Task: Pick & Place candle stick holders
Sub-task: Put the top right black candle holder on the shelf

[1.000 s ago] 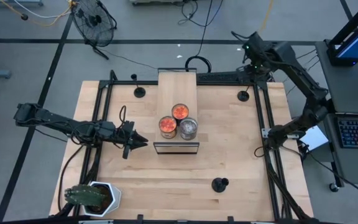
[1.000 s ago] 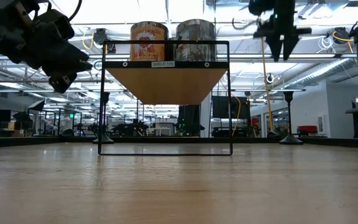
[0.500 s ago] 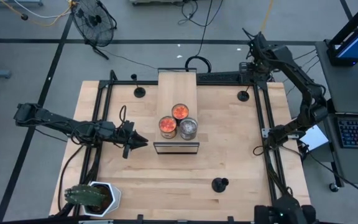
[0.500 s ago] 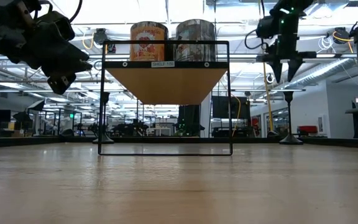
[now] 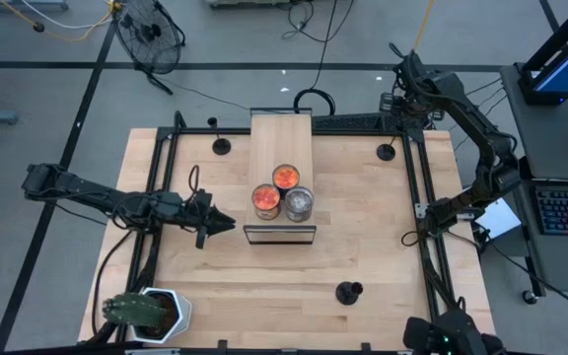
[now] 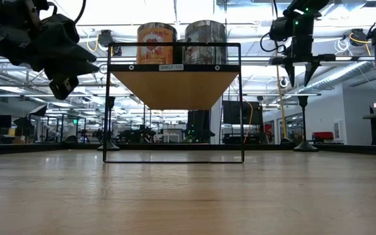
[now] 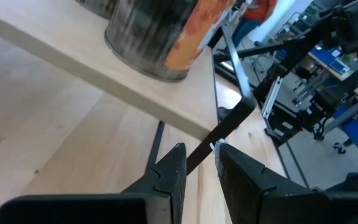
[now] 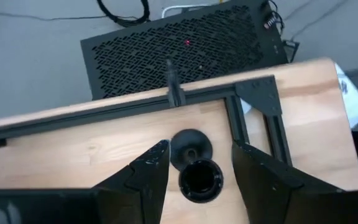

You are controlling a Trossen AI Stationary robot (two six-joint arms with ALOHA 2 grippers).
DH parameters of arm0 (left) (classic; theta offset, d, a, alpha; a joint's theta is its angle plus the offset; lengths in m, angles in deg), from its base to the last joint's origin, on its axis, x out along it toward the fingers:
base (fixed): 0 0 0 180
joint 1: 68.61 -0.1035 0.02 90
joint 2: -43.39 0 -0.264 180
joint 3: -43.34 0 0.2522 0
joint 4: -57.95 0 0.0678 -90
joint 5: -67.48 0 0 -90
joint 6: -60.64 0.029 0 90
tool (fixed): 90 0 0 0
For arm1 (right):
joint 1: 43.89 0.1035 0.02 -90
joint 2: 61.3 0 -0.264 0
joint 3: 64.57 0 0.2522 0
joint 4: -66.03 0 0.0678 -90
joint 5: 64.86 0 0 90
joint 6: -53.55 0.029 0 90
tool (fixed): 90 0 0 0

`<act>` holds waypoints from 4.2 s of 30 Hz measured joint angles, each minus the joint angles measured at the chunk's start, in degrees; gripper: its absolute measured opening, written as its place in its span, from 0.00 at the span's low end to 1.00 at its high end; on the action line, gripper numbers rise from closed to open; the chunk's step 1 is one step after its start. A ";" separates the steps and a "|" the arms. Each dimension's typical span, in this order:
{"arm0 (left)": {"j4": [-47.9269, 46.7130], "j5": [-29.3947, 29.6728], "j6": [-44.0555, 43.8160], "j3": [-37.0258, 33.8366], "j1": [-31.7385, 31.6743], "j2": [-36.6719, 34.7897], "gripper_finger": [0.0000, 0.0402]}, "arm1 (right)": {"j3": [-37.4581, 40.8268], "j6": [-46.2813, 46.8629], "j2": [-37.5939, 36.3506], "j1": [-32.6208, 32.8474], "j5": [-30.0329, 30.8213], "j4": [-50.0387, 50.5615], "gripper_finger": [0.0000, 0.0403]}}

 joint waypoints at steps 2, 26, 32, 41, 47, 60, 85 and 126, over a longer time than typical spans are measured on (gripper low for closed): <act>0.79 0.00 -0.02 0.00 0.00 0.02 0.23 | 0.00 1.38 0.00 -0.01 -0.03 0.09 0.41; 1.59 -0.07 -0.68 0.00 -0.02 0.00 0.23 | 0.02 22.08 0.00 3.43 1.70 8.71 0.41; 1.53 -0.07 -0.66 0.00 -0.01 0.00 0.23 | 0.04 27.43 0.00 3.43 1.46 10.67 0.41; 1.52 -0.11 -0.04 0.00 -0.02 0.01 0.23 | 0.07 33.63 0.00 3.29 -0.32 10.90 0.41; 1.52 -0.14 -0.08 0.00 -0.01 0.00 0.23 | 1.15 35.95 -0.02 3.27 -1.99 10.73 0.41; 1.52 -2.99 -0.67 0.00 -0.02 0.00 0.23 | 11.58 37.64 -0.15 4.82 -6.55 -1.97 0.41; 1.50 -3.10 1.22 0.00 -0.02 0.01 0.23 | 11.56 49.77 -8.02 4.52 2.79 -1.37 0.41; 1.41 -3.19 -3.23 0.00 -0.02 0.02 0.23 | 24.92 44.34 -6.45 0.12 -5.02 -17.73 0.14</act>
